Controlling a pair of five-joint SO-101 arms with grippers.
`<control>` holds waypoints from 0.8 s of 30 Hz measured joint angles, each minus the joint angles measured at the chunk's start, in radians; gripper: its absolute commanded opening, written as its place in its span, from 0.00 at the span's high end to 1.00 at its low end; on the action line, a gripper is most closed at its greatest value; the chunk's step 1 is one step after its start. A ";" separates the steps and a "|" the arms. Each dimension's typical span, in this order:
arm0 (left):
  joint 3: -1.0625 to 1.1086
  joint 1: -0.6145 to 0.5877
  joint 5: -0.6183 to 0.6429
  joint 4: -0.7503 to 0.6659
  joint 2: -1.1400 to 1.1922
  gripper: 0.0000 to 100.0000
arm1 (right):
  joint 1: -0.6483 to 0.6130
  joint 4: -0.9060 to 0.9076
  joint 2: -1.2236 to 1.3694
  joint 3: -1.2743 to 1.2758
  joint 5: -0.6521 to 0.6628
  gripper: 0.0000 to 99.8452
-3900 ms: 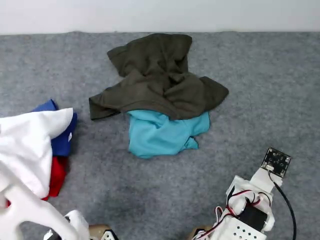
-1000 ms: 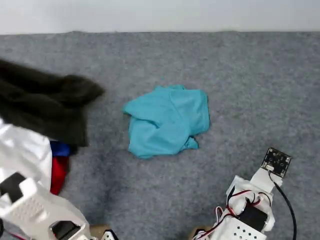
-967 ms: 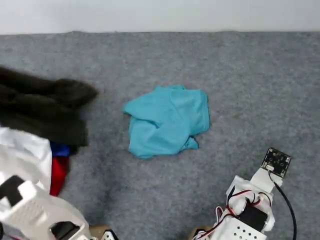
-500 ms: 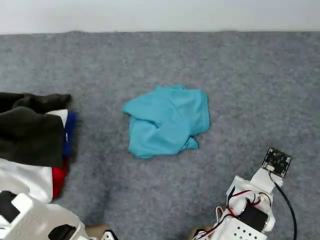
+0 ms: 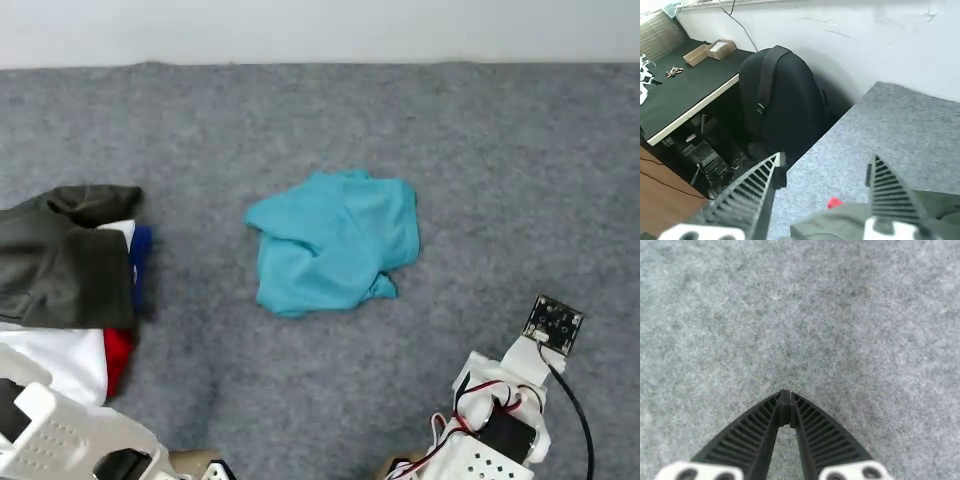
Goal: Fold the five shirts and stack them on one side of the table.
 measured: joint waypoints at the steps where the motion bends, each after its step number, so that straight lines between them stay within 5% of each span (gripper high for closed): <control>1: 0.011 0.011 0.000 0.000 0.000 0.74 | 0.000 0.000 0.000 0.000 0.000 0.99; 18: 0.060 0.293 0.000 0.000 0.000 0.84 | 0.000 0.000 0.000 0.000 0.000 0.99; 24: 0.229 0.437 0.000 0.000 -0.052 0.84 | 0.000 0.000 0.000 0.000 0.000 0.99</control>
